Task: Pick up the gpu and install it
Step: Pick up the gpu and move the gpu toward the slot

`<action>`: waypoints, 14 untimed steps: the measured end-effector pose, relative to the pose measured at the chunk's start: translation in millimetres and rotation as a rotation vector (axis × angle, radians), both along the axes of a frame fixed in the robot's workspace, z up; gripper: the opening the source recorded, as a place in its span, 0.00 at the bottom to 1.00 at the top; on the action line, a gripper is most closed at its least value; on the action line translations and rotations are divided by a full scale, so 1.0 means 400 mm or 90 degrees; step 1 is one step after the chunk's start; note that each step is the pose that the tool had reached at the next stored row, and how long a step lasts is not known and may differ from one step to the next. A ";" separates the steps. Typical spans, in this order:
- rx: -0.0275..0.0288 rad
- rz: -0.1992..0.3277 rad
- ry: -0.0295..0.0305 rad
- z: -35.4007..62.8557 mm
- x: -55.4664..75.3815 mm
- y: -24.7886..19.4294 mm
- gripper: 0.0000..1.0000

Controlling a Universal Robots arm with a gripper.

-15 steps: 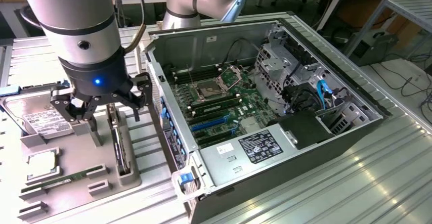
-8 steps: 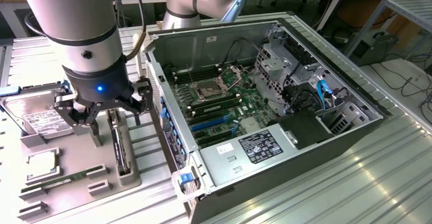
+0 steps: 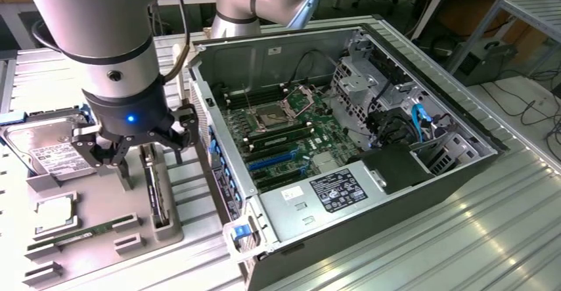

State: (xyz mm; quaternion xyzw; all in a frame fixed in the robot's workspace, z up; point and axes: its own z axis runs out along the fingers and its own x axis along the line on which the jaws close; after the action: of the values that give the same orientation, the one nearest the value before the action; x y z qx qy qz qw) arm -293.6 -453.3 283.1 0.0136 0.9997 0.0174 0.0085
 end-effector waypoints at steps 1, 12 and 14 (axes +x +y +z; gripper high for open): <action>0.0001 0.007 -0.0001 -0.003 0.000 0.000 0.78; 0.0000 0.038 0.0000 -0.038 -0.015 -0.006 0.78; 0.0000 0.038 0.0000 -0.051 -0.016 -0.006 0.78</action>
State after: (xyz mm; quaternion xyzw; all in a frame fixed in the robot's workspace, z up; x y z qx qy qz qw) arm -300.1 -455.7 262.9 -0.0165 0.9997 0.0177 0.0080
